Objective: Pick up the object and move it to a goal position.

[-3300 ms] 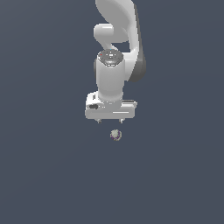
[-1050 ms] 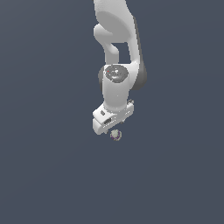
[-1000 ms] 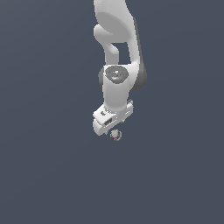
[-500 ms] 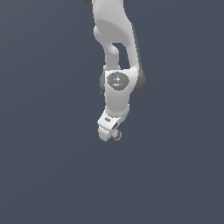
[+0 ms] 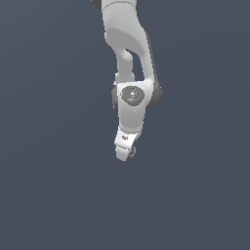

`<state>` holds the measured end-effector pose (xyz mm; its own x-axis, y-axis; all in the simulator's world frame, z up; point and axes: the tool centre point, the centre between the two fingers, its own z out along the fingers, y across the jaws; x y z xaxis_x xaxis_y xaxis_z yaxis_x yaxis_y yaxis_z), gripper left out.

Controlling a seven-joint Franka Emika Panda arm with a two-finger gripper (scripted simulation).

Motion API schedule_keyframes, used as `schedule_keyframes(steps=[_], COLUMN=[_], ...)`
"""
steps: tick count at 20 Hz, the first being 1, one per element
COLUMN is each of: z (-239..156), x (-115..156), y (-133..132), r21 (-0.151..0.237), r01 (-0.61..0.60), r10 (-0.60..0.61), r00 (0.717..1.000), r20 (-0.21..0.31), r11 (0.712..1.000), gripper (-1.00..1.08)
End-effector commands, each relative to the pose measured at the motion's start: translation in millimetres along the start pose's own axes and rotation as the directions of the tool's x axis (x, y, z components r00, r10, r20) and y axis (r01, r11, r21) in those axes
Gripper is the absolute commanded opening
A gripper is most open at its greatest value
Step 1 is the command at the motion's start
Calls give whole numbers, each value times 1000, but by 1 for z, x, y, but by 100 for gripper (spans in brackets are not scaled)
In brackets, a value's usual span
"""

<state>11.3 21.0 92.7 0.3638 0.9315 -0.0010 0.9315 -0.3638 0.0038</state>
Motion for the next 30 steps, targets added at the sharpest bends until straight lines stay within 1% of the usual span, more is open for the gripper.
schedule_keyframes(steps=[1,7,13,22,27,28,30], z=[3,6,9,49,56,56,56], x=[1,1,1,1,2,2,2], y=[-1,-1,-2,-3,-2,-2,-2], r21=[1,4,4,4,4,4,4], r01=[39,85,83,88,88,88,88], r10=[-39,-85,-83,-88,-88,-88,-88], r00=[999,996,997,996,996,996,996], r20=[0,-1,-1,-1,-1,-1,-1], r11=[999,996,997,996,996,996,996], gripper=[100,100,100,100,100,-100,-100])
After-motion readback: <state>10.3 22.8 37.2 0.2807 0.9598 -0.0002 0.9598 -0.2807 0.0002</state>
